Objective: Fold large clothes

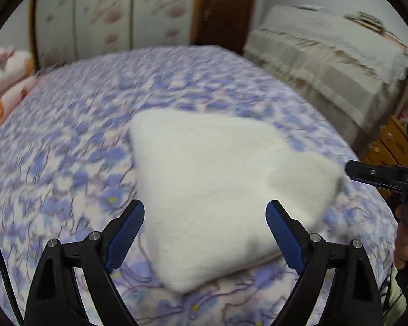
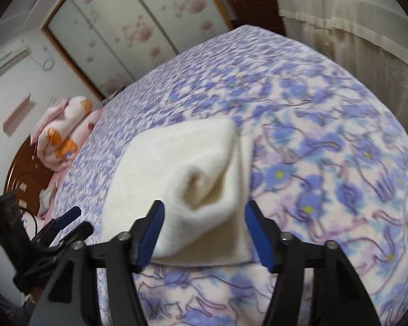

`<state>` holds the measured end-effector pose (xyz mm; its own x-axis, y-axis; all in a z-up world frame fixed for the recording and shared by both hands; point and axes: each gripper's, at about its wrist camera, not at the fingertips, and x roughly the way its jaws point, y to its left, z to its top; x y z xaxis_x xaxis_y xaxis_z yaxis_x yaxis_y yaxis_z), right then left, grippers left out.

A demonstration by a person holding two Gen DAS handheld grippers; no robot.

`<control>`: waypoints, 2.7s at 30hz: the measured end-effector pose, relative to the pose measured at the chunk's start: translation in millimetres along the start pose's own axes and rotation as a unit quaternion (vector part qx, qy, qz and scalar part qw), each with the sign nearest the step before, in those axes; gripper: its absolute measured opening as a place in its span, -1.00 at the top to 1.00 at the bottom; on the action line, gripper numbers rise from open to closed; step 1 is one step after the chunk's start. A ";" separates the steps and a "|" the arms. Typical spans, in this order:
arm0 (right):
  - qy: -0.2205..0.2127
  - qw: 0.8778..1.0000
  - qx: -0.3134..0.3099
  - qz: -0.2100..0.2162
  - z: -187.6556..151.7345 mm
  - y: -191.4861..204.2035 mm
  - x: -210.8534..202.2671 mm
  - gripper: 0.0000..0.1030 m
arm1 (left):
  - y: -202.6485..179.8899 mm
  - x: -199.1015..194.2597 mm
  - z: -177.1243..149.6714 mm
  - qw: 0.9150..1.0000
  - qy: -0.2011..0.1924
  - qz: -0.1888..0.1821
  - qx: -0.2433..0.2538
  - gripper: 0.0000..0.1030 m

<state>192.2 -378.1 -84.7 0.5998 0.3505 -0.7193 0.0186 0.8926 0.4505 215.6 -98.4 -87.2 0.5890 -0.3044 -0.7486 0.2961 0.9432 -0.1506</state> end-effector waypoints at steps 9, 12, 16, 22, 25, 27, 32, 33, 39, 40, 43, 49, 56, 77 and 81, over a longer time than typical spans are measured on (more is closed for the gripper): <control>0.066 0.998 -0.020 -0.011 5.8 14.4 54.1 0.60 | 25.2 41.2 -5.3 0.997 0.067 -0.016 -0.041 -0.26; 0.035 0.999 -0.011 0.018 -13.3 8.6 30.9 0.68 | 14.7 34.3 -11.5 0.998 0.056 0.002 -0.005 -0.21; 0.083 0.996 0.029 0.004 -60.1 -26.3 57.8 0.81 | 2.2 41.0 -34.4 0.997 0.060 0.023 0.043 -0.18; 0.079 0.996 0.048 0.004 -67.8 -36.1 67.7 0.72 | -8.8 39.1 -44.2 0.995 0.055 0.050 0.071 -0.20; 0.070 0.997 0.012 -0.030 -54.2 -17.5 50.9 0.53 | -4.0 31.4 -33.3 0.995 0.070 0.023 0.060 -0.25; 0.036 0.999 0.004 -0.034 -39.0 -11.9 37.0 0.26 | -0.2 25.2 -21.6 0.996 0.061 0.012 0.056 -0.32; 0.004 0.999 0.017 -0.047 11.9 -15.3 50.6 -0.14 | 17.5 34.8 24.6 0.999 0.042 -0.011 0.015 -0.44; 0.011 0.999 0.024 -0.046 23.4 -16.8 62.7 -0.14 | 21.2 43.1 33.4 0.999 0.047 -0.013 0.004 -0.44; 0.043 0.996 0.021 -0.073 63.7 -27.2 116.4 0.75 | 27.8 86.4 54.7 0.996 0.077 -0.024 -0.026 -0.39; 0.030 0.997 0.009 -0.076 66.6 -24.8 113.5 0.76 | 26.3 89.1 55.2 0.997 0.072 -0.020 -0.021 -0.39; 0.013 0.995 0.007 -0.100 64.8 -31.6 118.8 0.75 | 21.8 97.2 51.5 0.998 0.063 -0.008 0.002 -0.39; 0.020 0.991 0.048 -0.120 54.8 -43.2 112.2 0.11 | 25.6 98.4 47.3 0.997 0.083 -0.001 -0.001 -0.46; 0.018 0.993 0.028 -0.117 22.6 -29.7 65.8 0.11 | 34.2 71.7 29.4 0.994 0.105 -0.003 -0.036 -0.51; 0.059 0.994 -0.029 -0.087 -58.9 33.2 -11.7 -0.12 | 5.0 -31.4 -7.8 0.994 0.108 -0.009 0.000 -0.52; 0.036 0.995 -0.024 -0.087 -53.4 37.1 -26.4 -0.37 | 8.8 -36.9 -1.7 0.994 0.110 -0.017 -0.011 -0.55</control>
<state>134.4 -339.2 -77.2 0.5321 0.2069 -0.8210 0.0784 0.9535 0.2911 195.2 -78.7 -62.0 0.3997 -0.3027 -0.8652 0.2955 0.9361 -0.1910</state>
